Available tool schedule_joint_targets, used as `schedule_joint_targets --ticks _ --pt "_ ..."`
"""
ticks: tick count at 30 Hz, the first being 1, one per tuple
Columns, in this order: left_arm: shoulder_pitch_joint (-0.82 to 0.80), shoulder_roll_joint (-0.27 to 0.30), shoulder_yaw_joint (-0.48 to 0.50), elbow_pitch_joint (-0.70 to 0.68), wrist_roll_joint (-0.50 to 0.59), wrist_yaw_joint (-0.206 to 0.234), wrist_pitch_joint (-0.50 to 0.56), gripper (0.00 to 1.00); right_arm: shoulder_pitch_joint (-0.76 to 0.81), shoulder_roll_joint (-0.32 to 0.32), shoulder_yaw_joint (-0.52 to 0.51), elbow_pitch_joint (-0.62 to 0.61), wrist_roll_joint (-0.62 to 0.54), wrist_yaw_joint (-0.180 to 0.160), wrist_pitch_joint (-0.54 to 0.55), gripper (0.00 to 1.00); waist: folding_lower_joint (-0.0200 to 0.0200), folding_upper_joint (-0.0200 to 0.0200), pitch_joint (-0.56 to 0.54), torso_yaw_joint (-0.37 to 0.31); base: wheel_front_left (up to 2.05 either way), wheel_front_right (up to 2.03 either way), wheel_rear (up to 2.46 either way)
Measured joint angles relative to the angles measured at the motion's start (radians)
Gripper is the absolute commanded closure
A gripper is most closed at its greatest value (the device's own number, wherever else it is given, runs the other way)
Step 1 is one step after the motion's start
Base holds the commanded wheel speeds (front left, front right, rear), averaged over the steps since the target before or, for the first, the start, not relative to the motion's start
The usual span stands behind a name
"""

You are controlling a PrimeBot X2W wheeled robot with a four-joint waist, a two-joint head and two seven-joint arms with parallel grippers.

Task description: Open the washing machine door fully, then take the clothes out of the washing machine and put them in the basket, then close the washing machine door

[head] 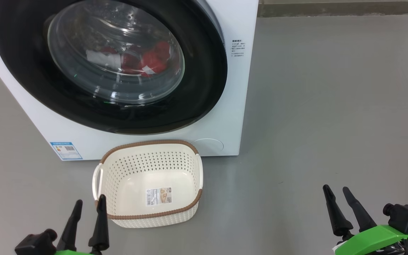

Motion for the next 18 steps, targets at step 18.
schedule_joint_targets --ticks 18 --pt "0.004 0.004 -0.011 -0.012 0.204 0.000 -0.053 0.00 0.000 -0.017 0.001 -0.031 -0.192 0.000 -0.050 0.00 0.0000 0.0000 0.012 -0.004 0.00 0.00 0.00"
